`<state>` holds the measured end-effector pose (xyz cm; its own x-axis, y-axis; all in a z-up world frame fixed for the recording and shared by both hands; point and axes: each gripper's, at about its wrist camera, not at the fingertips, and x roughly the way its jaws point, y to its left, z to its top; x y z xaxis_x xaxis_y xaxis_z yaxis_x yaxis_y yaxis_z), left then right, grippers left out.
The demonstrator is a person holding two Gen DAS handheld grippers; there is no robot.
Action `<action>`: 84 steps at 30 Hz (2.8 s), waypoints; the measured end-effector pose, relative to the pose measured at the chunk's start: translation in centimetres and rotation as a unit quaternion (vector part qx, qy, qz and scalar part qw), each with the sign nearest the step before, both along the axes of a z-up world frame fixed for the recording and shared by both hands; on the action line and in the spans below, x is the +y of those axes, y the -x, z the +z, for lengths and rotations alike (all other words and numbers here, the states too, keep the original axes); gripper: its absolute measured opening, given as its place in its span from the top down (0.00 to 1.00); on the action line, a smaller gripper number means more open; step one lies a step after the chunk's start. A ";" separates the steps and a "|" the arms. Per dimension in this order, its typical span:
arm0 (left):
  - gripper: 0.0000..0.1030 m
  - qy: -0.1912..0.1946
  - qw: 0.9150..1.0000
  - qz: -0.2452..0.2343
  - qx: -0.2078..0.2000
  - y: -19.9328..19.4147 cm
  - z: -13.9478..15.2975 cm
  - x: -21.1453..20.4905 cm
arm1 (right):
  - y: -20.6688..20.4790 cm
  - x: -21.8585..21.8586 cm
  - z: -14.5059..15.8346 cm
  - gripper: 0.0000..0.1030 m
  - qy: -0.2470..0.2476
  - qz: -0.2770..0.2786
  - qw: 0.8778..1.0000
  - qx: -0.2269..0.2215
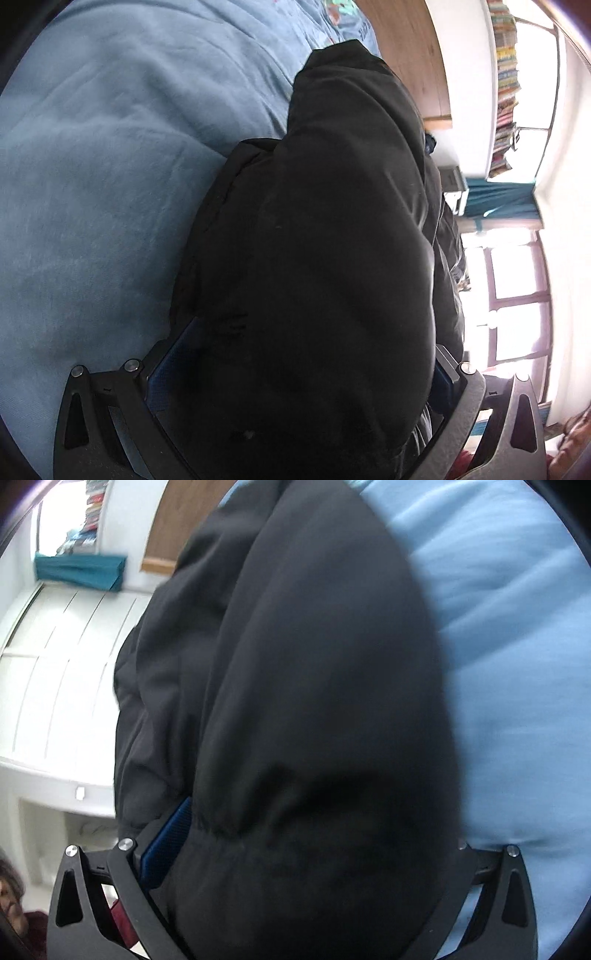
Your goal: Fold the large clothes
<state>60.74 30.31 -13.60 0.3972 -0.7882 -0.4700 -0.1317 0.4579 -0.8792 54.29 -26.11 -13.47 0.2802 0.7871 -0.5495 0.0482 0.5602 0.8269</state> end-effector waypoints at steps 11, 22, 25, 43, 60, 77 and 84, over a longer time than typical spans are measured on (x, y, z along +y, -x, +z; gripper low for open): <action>0.01 0.022 1.000 -0.009 0.005 0.5 -0.2 -1.7 | -0.7 2.0 -0.9 0.00 -0.012 0.003 1.000 0.010; 0.53 0.016 1.000 0.013 -0.011 1.1 1.7 -3.2 | -0.3 4.6 0.6 0.13 0.002 -0.005 1.000 0.001; 0.66 0.027 0.999 0.023 -0.023 1.5 2.8 -3.7 | -0.1 5.6 1.9 0.43 0.006 -0.006 1.000 -0.004; 0.76 0.089 0.987 0.032 -0.131 6.3 13.5 -2.5 | 6.4 11.0 17.1 0.78 0.025 0.030 0.991 -0.125; 0.62 0.014 0.994 0.020 -0.105 9.9 4.1 -0.1 | 12.7 4.0 8.7 0.66 0.030 -0.045 0.996 -0.077; 0.41 -0.109 0.977 0.108 -0.147 14.2 8.2 5.7 | 19.2 -2.5 9.5 0.27 0.147 -0.147 0.972 -0.109; 0.21 -0.185 0.958 0.140 -0.170 21.1 15.0 4.8 | 26.8 -6.1 14.7 0.27 0.259 -0.222 0.936 -0.092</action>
